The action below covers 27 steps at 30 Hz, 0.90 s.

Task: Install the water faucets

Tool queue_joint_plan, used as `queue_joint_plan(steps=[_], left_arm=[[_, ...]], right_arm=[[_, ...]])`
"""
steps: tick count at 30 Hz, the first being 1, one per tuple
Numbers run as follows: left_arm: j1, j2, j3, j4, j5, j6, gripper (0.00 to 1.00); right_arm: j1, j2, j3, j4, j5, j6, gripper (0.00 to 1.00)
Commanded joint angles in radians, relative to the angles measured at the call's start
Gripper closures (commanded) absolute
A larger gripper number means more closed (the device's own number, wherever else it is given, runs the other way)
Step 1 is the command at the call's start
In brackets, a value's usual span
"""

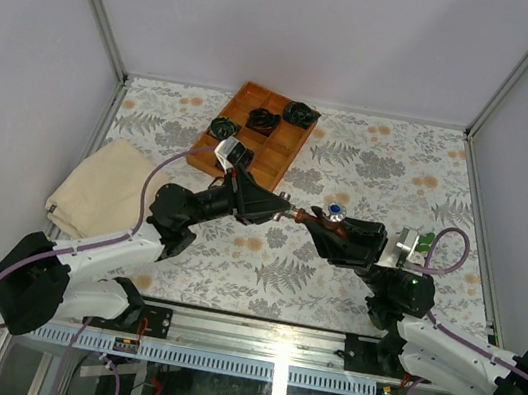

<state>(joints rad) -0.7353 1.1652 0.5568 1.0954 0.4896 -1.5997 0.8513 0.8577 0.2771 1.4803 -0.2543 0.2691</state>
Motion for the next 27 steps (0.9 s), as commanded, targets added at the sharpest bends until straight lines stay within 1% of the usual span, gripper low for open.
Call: queue_joint_plan(steps=[1, 5, 12, 16, 18, 22, 24, 26, 27], left_arm=[[-0.015, 0.002, 0.004, 0.095, -0.022, -0.024, 1.00], [-0.025, 0.007, 0.008, 0.097, -0.026, -0.026, 1.00], [-0.040, 0.032, 0.005, 0.142, -0.030, -0.045, 1.00], [-0.042, 0.045, -0.015, 0.218, -0.055, -0.058, 1.00], [-0.042, 0.052, -0.015, 0.240, -0.060, -0.055, 1.00], [-0.046, 0.049, -0.015, 0.258, -0.092, 0.022, 1.00], [-0.048, 0.043, -0.020, 0.278, -0.112, 0.059, 1.00], [-0.048, 0.044, -0.021, 0.297, -0.114, 0.102, 1.00], [-0.047, 0.047, -0.007, 0.294, -0.093, 0.125, 1.00]], right_arm=[[0.013, 0.007, -0.006, 0.048, 0.006, -0.032, 1.00], [0.014, 0.017, -0.021, 0.055, 0.019, -0.048, 1.00], [0.014, 0.038, -0.026, 0.069, 0.012, -0.025, 1.00], [0.014, 0.047, -0.027, 0.069, 0.038, 0.023, 1.00], [0.015, 0.050, -0.027, 0.057, 0.087, 0.081, 1.00], [0.016, 0.051, -0.025, 0.014, 0.176, 0.229, 1.00], [0.017, 0.057, -0.040, 0.022, 0.232, 0.304, 1.00], [0.016, 0.062, -0.040, 0.017, 0.232, 0.355, 1.00], [0.016, 0.059, -0.029, -0.016, 0.213, 0.371, 1.00]])
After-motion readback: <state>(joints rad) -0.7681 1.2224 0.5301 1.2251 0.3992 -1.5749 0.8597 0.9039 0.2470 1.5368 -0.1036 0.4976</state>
